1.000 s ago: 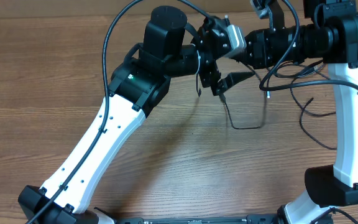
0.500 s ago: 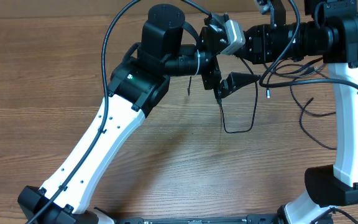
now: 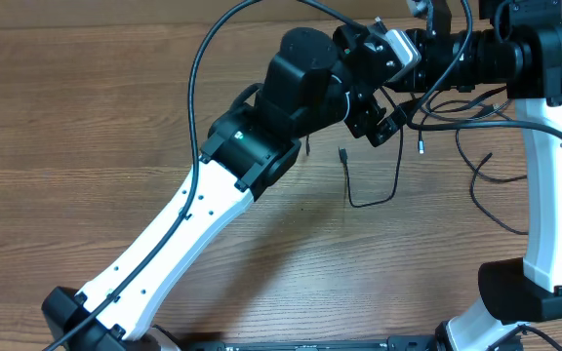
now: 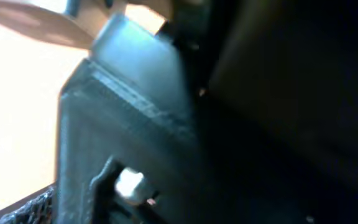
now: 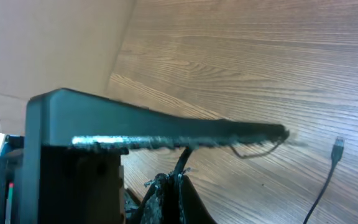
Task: Untangle cables
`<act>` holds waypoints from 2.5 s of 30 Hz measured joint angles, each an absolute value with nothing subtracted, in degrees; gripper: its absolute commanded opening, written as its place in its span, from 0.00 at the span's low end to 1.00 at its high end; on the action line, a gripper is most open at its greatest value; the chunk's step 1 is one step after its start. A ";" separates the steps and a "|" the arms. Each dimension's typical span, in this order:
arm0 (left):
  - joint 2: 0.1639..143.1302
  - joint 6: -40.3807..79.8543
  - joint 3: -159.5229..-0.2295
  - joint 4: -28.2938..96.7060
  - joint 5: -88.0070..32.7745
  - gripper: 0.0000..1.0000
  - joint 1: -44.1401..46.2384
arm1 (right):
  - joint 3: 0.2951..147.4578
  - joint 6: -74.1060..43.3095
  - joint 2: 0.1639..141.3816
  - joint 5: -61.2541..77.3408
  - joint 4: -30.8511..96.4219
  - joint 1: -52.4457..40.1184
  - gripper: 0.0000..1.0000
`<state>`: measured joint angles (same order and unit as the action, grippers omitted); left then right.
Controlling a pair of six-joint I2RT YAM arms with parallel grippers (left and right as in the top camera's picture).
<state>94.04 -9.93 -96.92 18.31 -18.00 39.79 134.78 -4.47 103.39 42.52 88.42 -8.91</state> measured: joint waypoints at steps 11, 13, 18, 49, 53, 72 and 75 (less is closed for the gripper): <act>94.04 -9.13 -97.97 21.82 -13.43 0.99 40.05 | 134.78 -4.47 103.68 42.50 88.51 -8.67 0.04; 94.04 -9.10 -98.17 22.46 -13.39 0.99 40.05 | 134.78 -4.47 103.68 42.35 88.47 -8.67 0.04; 94.04 -9.10 -98.30 23.09 -13.23 1.00 40.01 | 134.78 -4.47 103.68 42.02 88.42 -8.67 0.04; 96.03 -4.36 -97.80 20.18 -19.51 1.00 35.20 | 134.78 -4.27 103.68 50.85 87.35 -6.04 0.04; 96.03 -4.38 -97.80 21.06 -19.46 0.96 35.09 | 134.78 -4.27 103.68 51.03 86.94 -6.04 0.04; 96.03 -4.16 -97.51 23.16 -17.06 0.04 35.79 | 134.78 -4.34 103.68 49.93 84.82 -6.04 0.04; 96.03 -3.92 -97.51 23.35 -16.51 0.04 35.79 | 134.78 -4.34 103.68 49.47 84.88 -6.04 0.04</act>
<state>96.03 -3.92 -97.51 23.35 -16.51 35.79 134.78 -4.34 103.68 49.47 84.88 -6.04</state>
